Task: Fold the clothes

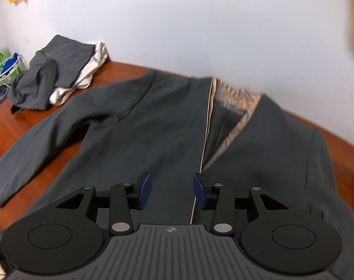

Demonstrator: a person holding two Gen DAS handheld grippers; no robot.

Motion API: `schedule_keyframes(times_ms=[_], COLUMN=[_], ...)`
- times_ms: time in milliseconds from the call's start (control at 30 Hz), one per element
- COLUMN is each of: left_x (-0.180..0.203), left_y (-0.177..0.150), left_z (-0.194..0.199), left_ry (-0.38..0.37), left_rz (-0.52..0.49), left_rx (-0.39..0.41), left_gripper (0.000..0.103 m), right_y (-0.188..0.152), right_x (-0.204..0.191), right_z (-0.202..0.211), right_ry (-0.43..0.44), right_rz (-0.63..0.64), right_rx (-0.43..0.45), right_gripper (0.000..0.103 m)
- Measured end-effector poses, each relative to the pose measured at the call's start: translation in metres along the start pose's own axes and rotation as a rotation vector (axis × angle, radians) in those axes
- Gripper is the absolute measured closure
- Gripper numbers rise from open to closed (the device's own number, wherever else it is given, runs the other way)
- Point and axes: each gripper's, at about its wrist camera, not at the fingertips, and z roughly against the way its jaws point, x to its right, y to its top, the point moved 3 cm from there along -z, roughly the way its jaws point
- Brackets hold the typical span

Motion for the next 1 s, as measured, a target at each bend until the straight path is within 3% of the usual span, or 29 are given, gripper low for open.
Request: schedule_keyframes(times_ms=[400, 467, 533, 600, 1000], left_x=[0.034, 0.047, 0.061, 0.077, 0.159], left_y=[-0.014, -0.019, -0.024, -0.028, -0.028], left_z=[0.023, 0.03, 0.036, 0.039, 0.017], left_ry=[0.08, 0.073, 0.062, 0.042, -0.05], left_rz=[-0.211, -0.263, -0.315, -0.357, -0.485], left_rx=[0.014, 0.012, 0.013, 0.021, 0.006], left_gripper=[0.096, 0.093, 0.077, 0.072, 0.062], right_y=[-0.1, -0.115, -0.13, -0.145, -0.215], right_x=[-0.02, -0.023, -0.026, -0.028, -0.046], right_z=[0.069, 0.076, 0.082, 0.088, 0.079], right_ry=[0.026, 0.033, 0.038, 0.041, 0.162], right_rz=[-0.036, -0.033, -0.028, -0.023, -0.078], right_rx=[-0.01, -0.017, -0.025, -0.036, -0.122], right_gripper=[0.056, 0.055, 0.055, 0.054, 0.049])
